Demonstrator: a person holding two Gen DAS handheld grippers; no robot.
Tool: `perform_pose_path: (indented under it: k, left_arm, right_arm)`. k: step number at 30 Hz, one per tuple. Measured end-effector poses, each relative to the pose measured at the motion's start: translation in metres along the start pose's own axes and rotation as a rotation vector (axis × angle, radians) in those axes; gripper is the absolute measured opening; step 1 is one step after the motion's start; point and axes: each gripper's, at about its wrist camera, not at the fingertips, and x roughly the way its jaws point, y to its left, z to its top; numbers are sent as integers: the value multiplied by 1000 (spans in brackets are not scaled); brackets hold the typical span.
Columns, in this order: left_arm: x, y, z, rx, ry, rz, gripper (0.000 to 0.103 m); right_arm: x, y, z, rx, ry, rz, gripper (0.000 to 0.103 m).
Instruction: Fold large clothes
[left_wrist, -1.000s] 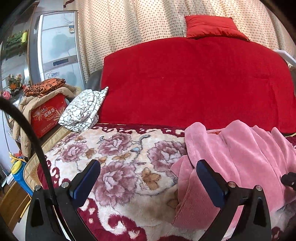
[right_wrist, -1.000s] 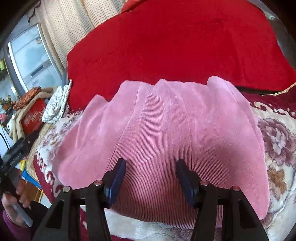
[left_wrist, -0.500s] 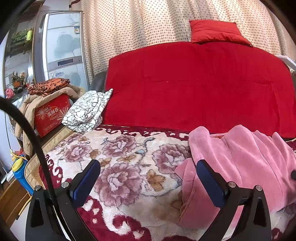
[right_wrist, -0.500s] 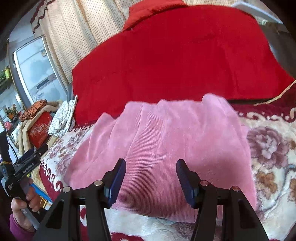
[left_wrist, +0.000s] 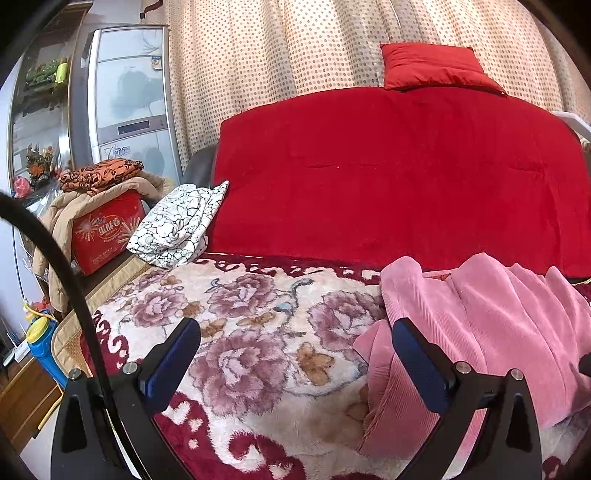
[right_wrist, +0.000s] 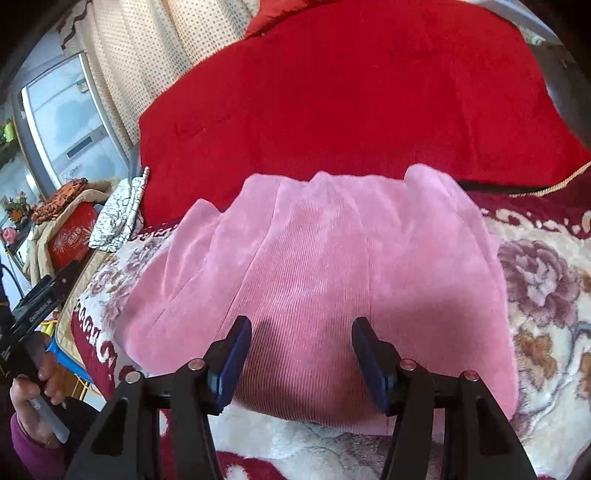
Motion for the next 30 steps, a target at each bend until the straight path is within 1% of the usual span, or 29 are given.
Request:
perform_pose_path:
  k: [6,9,11,12,14,15,16,18,19,20,23,25,27,30]
  left_arm:
    - [3,0,0,0,11,2,103]
    - [5,-3,0,7,16,4,103]
    - [9,-6,-2,14,30,-5,103]
    - [13,-9,-3,23,49,-14,103]
    - [25,-16,-9,49,113,-17,103]
    - [34,-20,-13,64,156,-22,103]
    - [46,-25,-19,84,220,-36,103]
    - [68,-32,-32,116,352,-49,103]
    - [76,-33,-39,115,398,-61,103]
    - [79,-32,-42,105,413,-69,103]
    - [77,-26,-40,77,411,-88,103]
    - [72,-23,-40,62,399,-86,103]
    - [62,-21,-37,57,360,-80,103]
    - [48,-18,-27,49,281,-77,103]
  right_arm:
    - [-17,-15,-5,-5,-30,-40,61]
    - [-22,-30,-7,17,-36,-66,61]
    - [-23,-39,-8,34,-35,-78,60]
    - [-21,-43,-9,40,-29,-85,60]
    - [-14,-53,-11,52,11,-99,60]
    - [-8,-58,-13,64,32,-98,60]
    - [-7,-60,-14,71,36,-92,60]
    - [-10,-61,-13,68,25,-82,60]
    - [-14,-61,-11,67,10,-80,61]
    - [-19,-62,-12,72,-5,-76,61]
    - [-26,-70,-11,105,-28,-68,61]
    - [-23,-77,-12,132,-3,-71,61]
    - [-21,-84,-16,158,21,-68,60]
    - [-35,-87,-17,172,-19,-53,61]
